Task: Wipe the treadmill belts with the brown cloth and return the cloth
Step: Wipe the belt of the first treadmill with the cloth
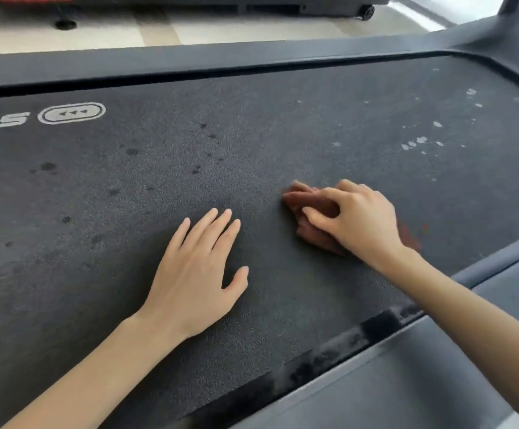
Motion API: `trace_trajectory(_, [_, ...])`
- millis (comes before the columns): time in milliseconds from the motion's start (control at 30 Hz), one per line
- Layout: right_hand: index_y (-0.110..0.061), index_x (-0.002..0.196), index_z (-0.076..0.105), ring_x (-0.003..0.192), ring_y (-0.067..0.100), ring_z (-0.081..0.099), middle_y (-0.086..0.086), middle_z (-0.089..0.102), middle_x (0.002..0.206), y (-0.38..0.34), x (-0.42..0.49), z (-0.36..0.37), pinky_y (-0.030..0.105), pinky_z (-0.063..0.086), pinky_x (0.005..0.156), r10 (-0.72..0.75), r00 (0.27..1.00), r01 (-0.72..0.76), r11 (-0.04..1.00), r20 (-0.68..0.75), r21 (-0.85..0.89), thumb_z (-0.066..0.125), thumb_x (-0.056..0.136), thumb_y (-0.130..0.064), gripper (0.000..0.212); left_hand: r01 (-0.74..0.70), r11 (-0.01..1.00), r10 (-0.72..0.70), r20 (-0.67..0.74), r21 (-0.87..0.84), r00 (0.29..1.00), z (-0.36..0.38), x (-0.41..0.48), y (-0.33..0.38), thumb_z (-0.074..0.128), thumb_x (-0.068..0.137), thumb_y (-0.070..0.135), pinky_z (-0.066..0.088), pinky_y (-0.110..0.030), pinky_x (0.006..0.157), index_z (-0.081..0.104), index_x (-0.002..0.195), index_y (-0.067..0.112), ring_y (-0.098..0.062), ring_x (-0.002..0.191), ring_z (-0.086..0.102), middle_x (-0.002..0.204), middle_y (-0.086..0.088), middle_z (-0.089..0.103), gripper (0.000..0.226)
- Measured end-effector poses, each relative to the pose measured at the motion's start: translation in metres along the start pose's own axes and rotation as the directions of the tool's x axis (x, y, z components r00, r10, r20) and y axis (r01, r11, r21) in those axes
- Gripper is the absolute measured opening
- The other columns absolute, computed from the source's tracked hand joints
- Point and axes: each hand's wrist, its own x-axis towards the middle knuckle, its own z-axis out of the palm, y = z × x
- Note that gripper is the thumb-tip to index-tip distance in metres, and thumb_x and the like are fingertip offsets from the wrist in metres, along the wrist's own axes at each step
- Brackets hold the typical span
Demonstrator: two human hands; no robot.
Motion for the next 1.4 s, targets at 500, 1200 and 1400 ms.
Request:
trace_trajectory(500, [-0.033, 0.087, 0.072, 0.067, 0.025, 0.056, -0.001, 0.057, 0.073, 0.083, -0.033, -0.021, 0.034, 0.046, 0.064, 0.011, 0.999, -0.01, 1.0, -0.038, 0.029, 0.053, 0.08, -0.056, 0.031, -0.12, 0.988, 0.118, -0.023, -0.095, 0.993, 0.025, 0.092, 0.086, 0.03, 0.085, 0.052, 0.008, -0.034, 0.117, 0.024, 0.147, 0.015, -0.013, 0.144, 0.009, 0.155, 0.001, 0.019, 0.072])
trace_trajectory(1200, [-0.03, 0.096, 0.07, 0.086, 0.032, 0.061, 0.004, 0.061, 0.085, 0.266, -0.033, -0.046, 0.038, 0.046, 0.074, 0.08, 0.996, -0.08, 0.997, 0.032, 0.004, 0.059, 0.081, -0.055, 0.032, -0.074, 0.997, 0.073, 0.047, 0.025, 0.996, 0.06, 0.128, 0.172, 0.011, 0.087, 0.058, 0.001, -0.037, 0.118, 0.02, 0.148, 0.024, -0.004, 0.142, -0.001, 0.155, 0.011, 0.01, 0.07])
trace_trajectory(1400, [-0.026, 0.109, 0.067, 0.101, 0.038, 0.057, 0.016, 0.063, 0.108, 0.363, 0.005, -0.052, 0.041, 0.045, 0.084, 0.494, 0.869, -0.494, 0.869, 0.014, -0.014, 0.051, 0.086, -0.053, 0.039, -0.089, 0.995, 0.087, 0.054, 0.045, 0.995, 0.061, 0.129, 0.172, 0.015, 0.089, 0.057, 0.004, -0.038, 0.117, 0.024, 0.147, 0.022, -0.008, 0.143, 0.006, 0.155, 0.008, 0.016, 0.068])
